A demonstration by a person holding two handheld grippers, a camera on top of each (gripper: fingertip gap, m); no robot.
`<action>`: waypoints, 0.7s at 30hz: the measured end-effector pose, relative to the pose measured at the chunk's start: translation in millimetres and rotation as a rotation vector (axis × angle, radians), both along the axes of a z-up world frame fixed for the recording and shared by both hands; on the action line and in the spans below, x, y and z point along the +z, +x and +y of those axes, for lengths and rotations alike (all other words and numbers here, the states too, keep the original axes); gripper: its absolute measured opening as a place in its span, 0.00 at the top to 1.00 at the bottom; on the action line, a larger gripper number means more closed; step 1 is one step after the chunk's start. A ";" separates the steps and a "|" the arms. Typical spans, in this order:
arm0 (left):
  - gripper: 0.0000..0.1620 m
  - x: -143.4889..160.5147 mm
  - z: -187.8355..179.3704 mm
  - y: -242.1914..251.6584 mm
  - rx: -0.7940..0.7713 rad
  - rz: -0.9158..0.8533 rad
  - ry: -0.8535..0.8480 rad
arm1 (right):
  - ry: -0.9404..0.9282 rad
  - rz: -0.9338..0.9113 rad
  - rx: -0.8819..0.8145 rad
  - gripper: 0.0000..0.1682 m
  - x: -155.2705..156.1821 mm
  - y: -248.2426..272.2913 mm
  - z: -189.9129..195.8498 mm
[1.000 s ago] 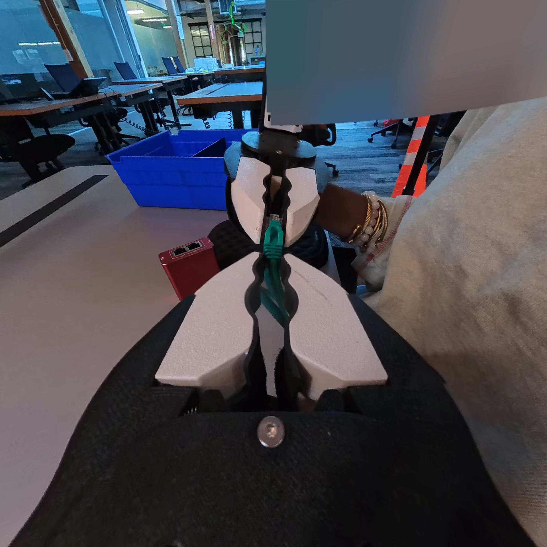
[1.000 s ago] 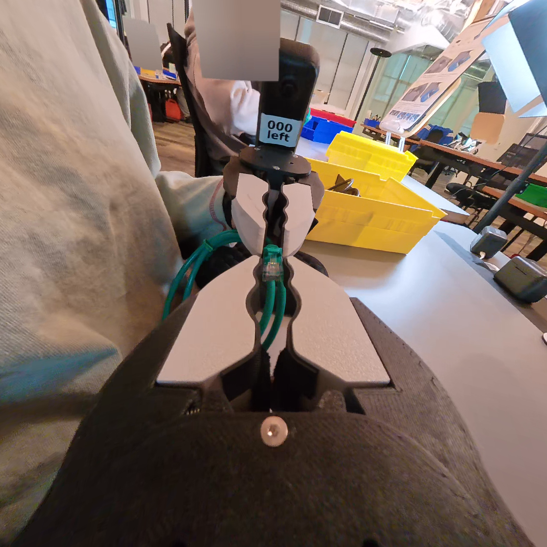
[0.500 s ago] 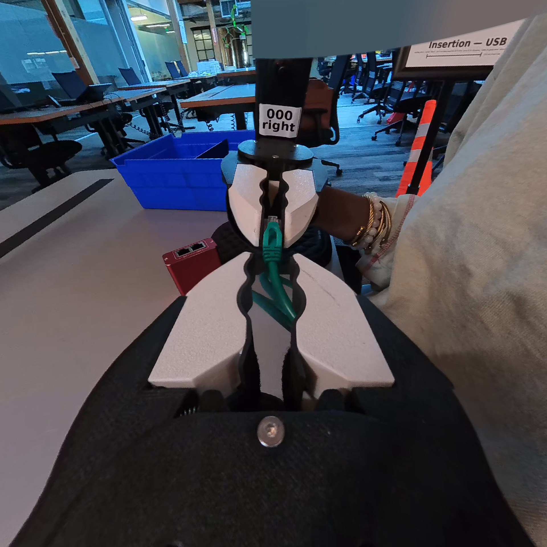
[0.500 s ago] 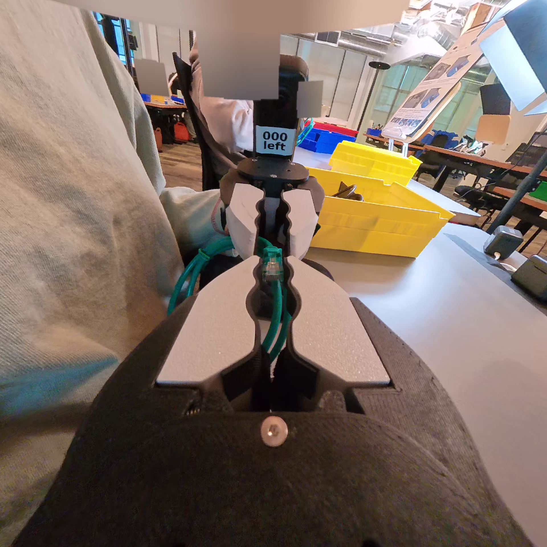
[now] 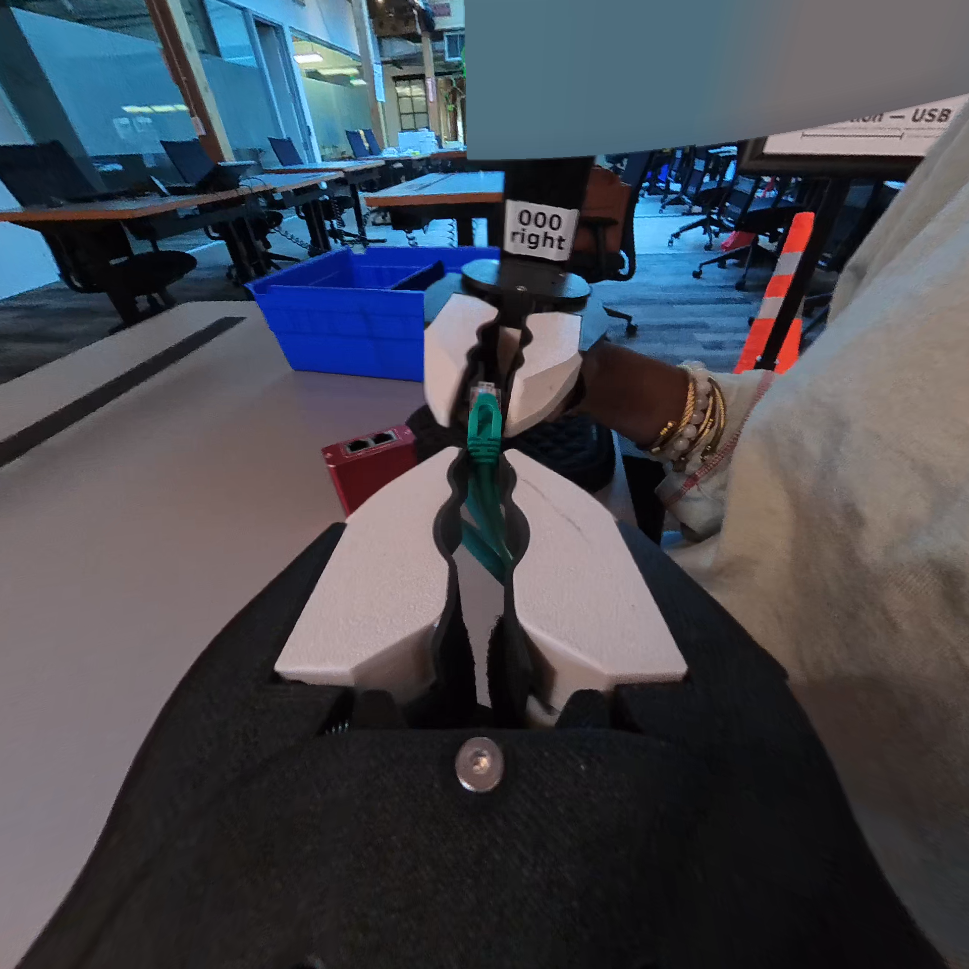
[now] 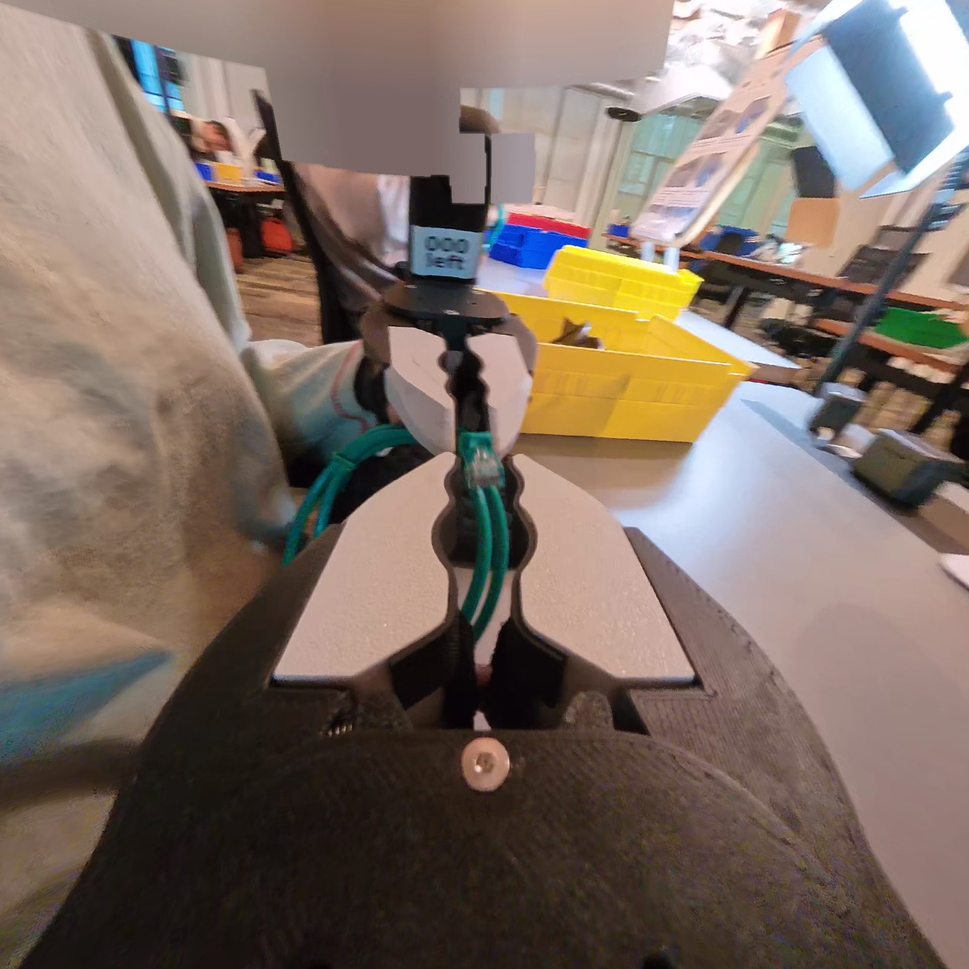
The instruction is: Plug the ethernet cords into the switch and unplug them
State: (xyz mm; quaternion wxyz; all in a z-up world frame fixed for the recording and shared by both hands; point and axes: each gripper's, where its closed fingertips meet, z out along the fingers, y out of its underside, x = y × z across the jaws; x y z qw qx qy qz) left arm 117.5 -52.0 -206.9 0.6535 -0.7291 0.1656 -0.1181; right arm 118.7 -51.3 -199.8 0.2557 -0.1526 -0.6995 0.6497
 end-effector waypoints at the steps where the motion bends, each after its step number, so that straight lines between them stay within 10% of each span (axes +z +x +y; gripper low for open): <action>1: 0.94 4.8 -1.0 -5.5 0.024 -0.012 0.017 | 0.002 0.011 -0.072 0.82 2.2 -5.6 9.4; 7: 0.94 39.3 -21.7 -49.4 0.218 -0.030 0.114 | 0.120 -0.199 -0.557 0.58 -27.0 -30.9 102.0; 14: 0.94 41.6 -27.3 -59.4 0.271 -0.019 0.108 | 0.287 -0.554 -0.648 0.71 -94.4 -37.5 111.2; 21: 0.94 38.4 -26.9 -57.8 0.265 -0.003 0.098 | 0.607 -0.293 -0.850 0.84 -49.1 -34.2 139.8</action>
